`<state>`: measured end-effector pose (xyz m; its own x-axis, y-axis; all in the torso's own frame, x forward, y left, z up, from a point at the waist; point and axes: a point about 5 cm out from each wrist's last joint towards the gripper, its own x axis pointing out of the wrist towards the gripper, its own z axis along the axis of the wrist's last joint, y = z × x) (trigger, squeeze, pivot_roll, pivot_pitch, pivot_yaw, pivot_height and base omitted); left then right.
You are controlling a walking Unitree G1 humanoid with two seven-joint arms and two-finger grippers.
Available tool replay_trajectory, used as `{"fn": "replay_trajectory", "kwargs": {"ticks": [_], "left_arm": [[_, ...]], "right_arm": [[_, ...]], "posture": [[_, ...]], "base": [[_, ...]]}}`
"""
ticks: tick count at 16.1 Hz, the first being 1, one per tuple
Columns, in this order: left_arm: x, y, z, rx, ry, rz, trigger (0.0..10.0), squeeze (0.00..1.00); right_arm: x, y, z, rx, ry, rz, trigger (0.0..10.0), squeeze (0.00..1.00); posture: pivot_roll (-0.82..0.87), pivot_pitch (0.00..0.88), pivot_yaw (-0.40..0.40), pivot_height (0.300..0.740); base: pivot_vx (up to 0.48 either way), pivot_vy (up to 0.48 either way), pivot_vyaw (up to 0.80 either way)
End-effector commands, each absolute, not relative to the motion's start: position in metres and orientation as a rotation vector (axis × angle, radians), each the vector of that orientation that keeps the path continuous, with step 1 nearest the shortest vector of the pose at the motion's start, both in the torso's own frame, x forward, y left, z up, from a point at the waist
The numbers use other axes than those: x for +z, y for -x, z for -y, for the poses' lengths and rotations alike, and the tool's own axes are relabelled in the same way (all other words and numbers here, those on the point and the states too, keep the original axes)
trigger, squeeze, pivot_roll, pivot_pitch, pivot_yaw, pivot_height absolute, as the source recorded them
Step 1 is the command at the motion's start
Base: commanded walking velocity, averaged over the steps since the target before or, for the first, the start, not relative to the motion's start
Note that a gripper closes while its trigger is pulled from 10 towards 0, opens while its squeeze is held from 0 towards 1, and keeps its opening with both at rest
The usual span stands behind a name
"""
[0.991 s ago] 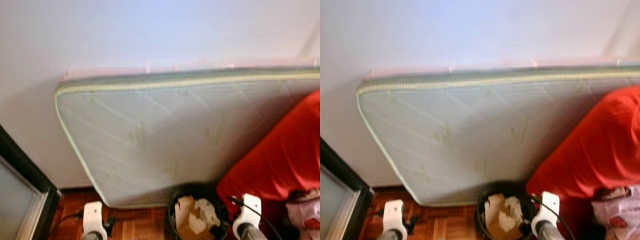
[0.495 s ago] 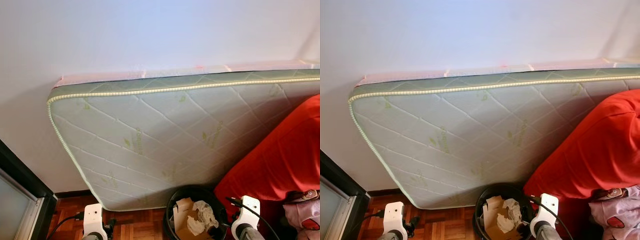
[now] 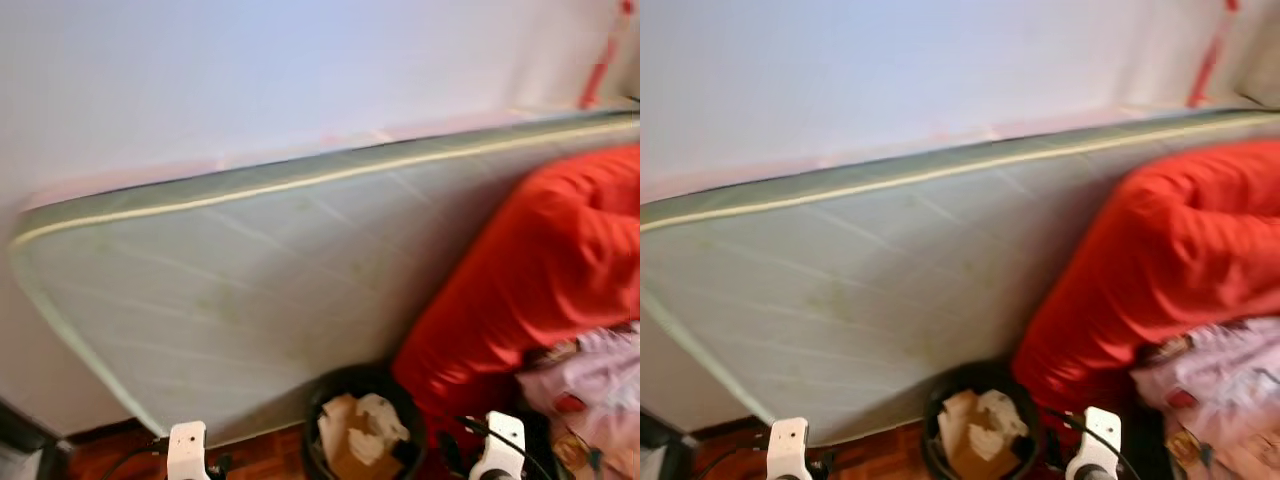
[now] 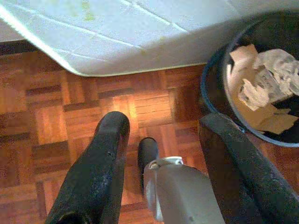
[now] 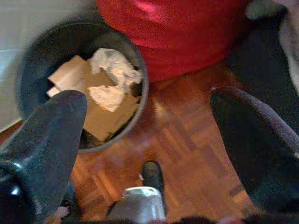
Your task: Clean up the room
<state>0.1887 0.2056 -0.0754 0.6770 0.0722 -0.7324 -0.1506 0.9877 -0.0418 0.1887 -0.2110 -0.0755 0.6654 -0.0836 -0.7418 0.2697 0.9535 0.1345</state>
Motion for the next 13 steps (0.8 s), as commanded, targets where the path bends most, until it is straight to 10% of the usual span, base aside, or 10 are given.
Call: {"fn": "replay_trajectory", "kwargs": {"ticks": [1, 13], "left_arm": [[-0.079, -0.181, -0.21, 0.14, 0.099, -0.856, 10.0, 0.0], [-0.076, -0.185, -0.212, 0.136, 0.08, -0.838, 10.0, 0.0]], "right_arm": [[-0.078, -0.185, 0.211, -0.2, -0.238, -0.842, 10.0, 0.0], [-0.083, -0.157, 0.238, -0.228, -0.233, -0.873, 10.0, 0.0]], "posture": [[0.09, 0.0, -0.006, 0.74], [0.09, 0.069, 0.0, 0.74]], "base": [[0.0, 0.0, -0.72], [0.0, -0.196, -0.36]]}}
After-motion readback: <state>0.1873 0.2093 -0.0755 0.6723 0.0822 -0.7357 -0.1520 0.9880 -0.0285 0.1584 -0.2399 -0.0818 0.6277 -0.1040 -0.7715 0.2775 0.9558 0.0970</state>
